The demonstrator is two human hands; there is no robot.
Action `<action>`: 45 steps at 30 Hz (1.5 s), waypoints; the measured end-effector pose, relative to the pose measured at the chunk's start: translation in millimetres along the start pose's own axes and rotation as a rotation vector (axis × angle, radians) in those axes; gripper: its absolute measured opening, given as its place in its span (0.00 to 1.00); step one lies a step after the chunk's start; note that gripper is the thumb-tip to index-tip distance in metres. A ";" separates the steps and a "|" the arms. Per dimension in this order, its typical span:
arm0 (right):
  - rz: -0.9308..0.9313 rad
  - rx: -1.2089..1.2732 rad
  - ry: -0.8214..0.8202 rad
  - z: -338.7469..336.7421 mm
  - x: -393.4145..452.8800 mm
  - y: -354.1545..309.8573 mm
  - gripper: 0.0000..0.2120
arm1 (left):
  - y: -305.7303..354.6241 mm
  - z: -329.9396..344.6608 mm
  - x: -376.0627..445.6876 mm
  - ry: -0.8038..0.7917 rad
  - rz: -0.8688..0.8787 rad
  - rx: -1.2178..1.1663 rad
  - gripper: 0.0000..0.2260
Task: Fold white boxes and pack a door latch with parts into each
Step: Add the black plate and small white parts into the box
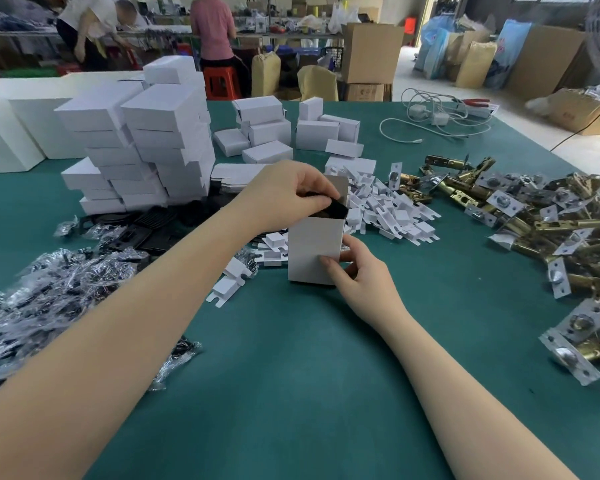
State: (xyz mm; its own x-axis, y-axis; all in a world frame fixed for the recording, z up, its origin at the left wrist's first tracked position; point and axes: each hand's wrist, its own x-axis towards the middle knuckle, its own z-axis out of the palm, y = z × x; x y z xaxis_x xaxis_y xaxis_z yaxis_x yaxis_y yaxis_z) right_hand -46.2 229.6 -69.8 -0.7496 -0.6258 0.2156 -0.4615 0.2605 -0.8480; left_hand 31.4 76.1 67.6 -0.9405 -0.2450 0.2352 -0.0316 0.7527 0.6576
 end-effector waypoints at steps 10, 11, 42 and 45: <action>-0.009 -0.017 -0.010 -0.3 0.1 -1.1 0.17 | 12.5 -0.2 -1.2 -0.184 0.113 0.572 0.14; -0.011 -0.019 -0.011 -0.6 -0.1 -1.3 0.17 | 12.9 0.5 -1.0 -0.193 0.106 0.592 0.14; -0.115 -0.002 -0.009 -2.7 -4.2 -13.0 0.17 | -77.2 76.3 -62.3 0.164 -0.129 -0.312 0.17; -0.128 0.024 -0.060 -3.9 -6.2 -10.0 0.18 | -88.2 64.5 -60.0 -0.015 -0.139 -0.318 0.20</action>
State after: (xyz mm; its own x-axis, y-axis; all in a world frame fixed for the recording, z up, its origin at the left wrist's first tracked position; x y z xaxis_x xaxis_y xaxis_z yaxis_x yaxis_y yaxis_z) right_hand -38.7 233.8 -60.8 -0.6548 -0.6962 0.2942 -0.5396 0.1580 -0.8270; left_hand 68.8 63.9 -50.7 -0.9397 -0.3207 0.1187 -0.0548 0.4839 0.8734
